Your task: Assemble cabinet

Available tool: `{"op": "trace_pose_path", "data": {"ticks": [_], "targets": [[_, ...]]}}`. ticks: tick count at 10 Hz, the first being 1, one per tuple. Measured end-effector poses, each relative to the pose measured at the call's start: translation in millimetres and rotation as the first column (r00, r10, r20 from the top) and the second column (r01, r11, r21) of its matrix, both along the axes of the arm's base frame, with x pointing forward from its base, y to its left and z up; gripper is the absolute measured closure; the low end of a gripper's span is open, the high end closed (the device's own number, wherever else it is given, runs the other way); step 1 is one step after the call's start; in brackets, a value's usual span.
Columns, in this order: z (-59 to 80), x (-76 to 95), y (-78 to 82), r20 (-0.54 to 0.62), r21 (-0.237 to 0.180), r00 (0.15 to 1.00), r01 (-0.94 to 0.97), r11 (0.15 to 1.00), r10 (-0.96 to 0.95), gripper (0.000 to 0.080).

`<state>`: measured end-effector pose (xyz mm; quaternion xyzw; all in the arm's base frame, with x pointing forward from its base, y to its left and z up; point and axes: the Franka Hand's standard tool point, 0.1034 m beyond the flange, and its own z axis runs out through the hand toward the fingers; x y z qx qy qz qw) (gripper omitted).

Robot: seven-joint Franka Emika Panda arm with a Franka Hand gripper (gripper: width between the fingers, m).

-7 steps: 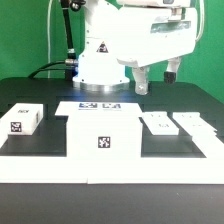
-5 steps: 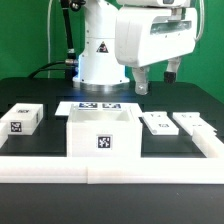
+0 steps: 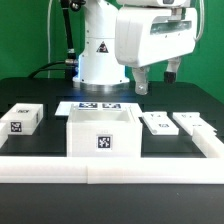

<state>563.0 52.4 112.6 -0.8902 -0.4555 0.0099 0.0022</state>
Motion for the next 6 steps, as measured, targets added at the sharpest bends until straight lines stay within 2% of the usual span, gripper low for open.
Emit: {"op": "trace_pose_path", "data": {"ticks": [2,4,5,6], "targets": [[-7.4,-22.3,-20.4,0.004,-0.002,0.986,-0.165,0.986,0.165,0.0001],[-15.0,-37.2,-45.9,-0.016,0.003,0.956,-0.294,0.956,0.294,0.0001],[-18.2,-40.7,-52.6,-0.015,0.004,0.955,-0.297,0.955,0.297,0.0001],[-18.4,-41.0,-52.8,-0.016,0.004,0.957,-0.290,0.957,0.290,0.0001]]}}
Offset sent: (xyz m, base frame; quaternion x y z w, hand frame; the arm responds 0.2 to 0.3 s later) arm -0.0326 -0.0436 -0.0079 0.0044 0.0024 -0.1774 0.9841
